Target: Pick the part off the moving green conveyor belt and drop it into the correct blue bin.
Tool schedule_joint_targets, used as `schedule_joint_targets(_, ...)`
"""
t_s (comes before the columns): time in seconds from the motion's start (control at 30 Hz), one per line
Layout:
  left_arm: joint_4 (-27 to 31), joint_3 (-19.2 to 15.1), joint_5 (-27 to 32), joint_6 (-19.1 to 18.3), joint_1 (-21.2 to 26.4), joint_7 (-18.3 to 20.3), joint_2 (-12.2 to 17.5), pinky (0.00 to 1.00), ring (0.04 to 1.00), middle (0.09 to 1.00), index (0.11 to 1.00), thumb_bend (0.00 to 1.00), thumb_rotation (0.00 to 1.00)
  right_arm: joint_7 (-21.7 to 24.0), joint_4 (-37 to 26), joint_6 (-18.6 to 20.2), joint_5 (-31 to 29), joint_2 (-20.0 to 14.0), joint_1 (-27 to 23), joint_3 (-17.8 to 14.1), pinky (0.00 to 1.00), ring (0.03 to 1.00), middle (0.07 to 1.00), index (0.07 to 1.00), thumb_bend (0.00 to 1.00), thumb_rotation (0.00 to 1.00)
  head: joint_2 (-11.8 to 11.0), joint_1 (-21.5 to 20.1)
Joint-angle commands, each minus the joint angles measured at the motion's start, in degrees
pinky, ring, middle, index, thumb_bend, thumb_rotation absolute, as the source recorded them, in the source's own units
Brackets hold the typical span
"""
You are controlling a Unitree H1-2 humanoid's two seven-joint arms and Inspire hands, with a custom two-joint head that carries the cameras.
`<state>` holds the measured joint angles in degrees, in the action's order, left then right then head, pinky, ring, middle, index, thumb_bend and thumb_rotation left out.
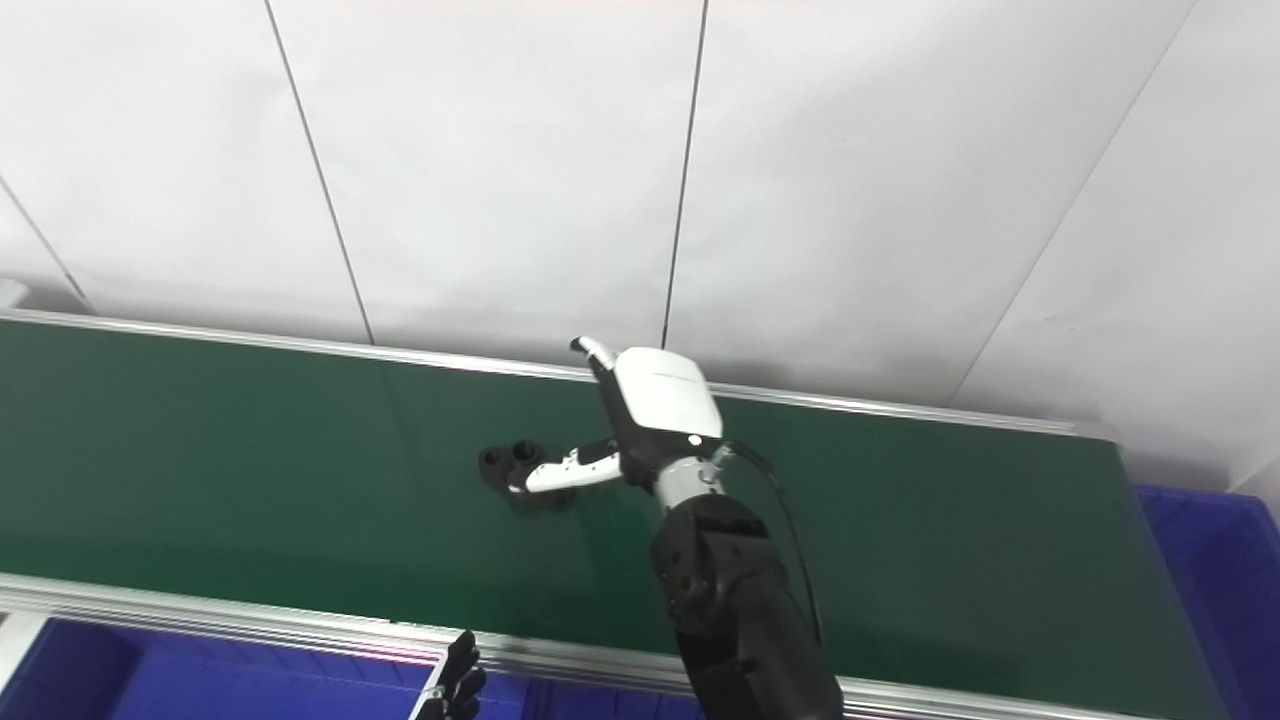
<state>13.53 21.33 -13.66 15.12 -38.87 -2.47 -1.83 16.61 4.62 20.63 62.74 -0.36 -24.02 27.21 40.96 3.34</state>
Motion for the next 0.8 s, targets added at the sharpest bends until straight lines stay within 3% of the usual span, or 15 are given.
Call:
schedule_joint_targets(0.0, 1.37, 4.00, 0.14, 0.73, -1.50, 0.21, -3.40, 0.96, 0.972, 1.000, 1.000, 0.71, 0.95, -0.74, 0.49, 0.85, 1.81, 0.36, -2.95, 1.09, 0.56, 0.778, 0.865, 0.890, 1.00, 0.61, 0.18, 0.36)
schedule_joint_targets(0.57, 2.35, 6.15, 1.47, 1.26, -3.39, -0.03, -4.41, 1.00, 1.000, 1.000, 1.000, 0.71, 0.90, -1.75, 11.02, 2.28, -0.25, 0.07, -3.58, 2.92, 0.57, 0.724, 0.815, 0.858, 1.00, 0.59, 1.39, 2.79)
schedule_joint_targets(0.67, 3.10, 6.59, 1.54, 0.68, -3.89, 0.04, -4.44, 1.00, 1.000, 1.000, 1.000, 0.69, 0.90, -1.52, 12.21, 2.80, -0.15, -0.08, -3.98, 3.48, 0.52, 0.658, 0.754, 0.809, 1.00, 0.59, 1.73, 2.76)
schedule_joint_targets(0.7, 3.25, 6.72, 1.61, 0.64, -4.03, 0.02, -4.43, 1.00, 1.000, 1.000, 1.000, 0.69, 0.89, -1.64, 12.58, 2.97, 0.18, -0.18, -4.06, 3.86, 0.48, 0.611, 0.719, 0.783, 1.00, 0.58, 1.89, 2.73)
schedule_joint_targets(0.73, 3.41, 6.83, 1.74, 0.50, -4.14, 0.04, -4.40, 1.00, 1.000, 1.000, 1.000, 0.66, 0.89, -1.72, 13.07, 3.05, 0.36, -0.27, -4.15, 4.19, 0.36, 0.480, 0.615, 0.738, 0.96, 0.57, 1.97, 2.76)
schedule_joint_targets(0.77, 3.51, 6.91, 1.81, 0.41, -4.20, 0.04, -4.38, 1.00, 1.000, 1.000, 1.000, 0.66, 0.89, -1.79, 13.36, 3.12, 0.43, -0.36, -4.22, 4.45, 0.33, 0.449, 0.589, 0.729, 0.95, 0.57, 2.00, 2.80)
